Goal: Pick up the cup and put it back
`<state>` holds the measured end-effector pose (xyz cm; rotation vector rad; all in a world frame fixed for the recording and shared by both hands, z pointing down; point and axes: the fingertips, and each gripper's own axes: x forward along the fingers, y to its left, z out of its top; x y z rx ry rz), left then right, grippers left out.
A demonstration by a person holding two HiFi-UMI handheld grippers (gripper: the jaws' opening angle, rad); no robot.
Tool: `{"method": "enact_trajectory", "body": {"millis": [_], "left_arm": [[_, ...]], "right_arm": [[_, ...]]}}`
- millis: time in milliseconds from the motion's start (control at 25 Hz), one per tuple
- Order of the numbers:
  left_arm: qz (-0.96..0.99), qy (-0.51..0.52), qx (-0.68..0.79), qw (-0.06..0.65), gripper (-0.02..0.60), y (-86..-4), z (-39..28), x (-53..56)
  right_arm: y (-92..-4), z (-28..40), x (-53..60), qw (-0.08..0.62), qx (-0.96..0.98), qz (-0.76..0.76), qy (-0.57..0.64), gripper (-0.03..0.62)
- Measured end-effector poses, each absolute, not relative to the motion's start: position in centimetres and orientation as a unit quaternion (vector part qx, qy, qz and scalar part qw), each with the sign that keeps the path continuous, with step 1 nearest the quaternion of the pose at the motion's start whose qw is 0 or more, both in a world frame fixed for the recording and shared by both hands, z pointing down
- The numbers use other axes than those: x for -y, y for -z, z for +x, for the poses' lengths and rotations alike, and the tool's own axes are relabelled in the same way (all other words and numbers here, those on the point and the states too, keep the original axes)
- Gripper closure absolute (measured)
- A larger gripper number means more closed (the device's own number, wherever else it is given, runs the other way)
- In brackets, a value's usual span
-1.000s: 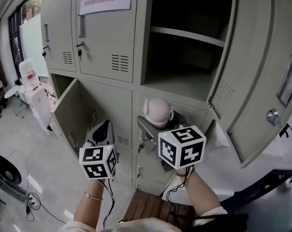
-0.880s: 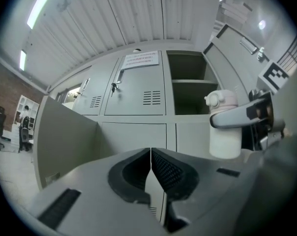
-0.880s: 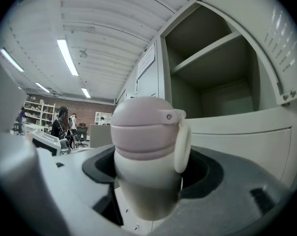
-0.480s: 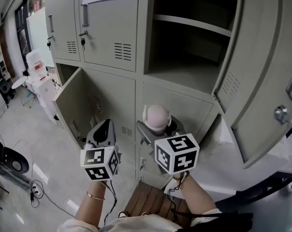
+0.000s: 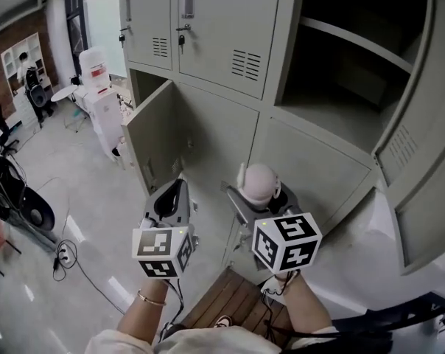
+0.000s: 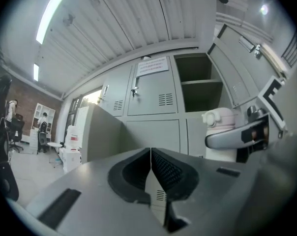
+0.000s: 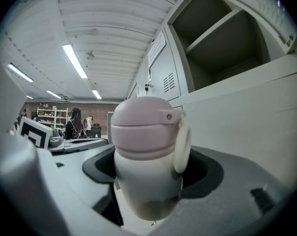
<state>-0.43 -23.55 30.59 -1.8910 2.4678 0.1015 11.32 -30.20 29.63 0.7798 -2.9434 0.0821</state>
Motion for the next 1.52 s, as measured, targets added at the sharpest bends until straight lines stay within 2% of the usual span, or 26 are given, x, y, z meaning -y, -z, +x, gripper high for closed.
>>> {"method": "enact_trajectory", "body": {"millis": [1120,1520], "left_arm": [[-0.512,-0.042,-0.858,-0.01,0.571,-34.3,-24.3,-1.5],[-0.486,-0.038,-0.873,-0.027,0.571,-36.8,-29.1,-3.8]], "right_arm": [[-31.8,-12.5,7.9,0.062,0.982,0.172,-0.039,0.249],[-34.7,-18.2,6.6,0.084,0.984,0.152,-0.037,0.249]]}}
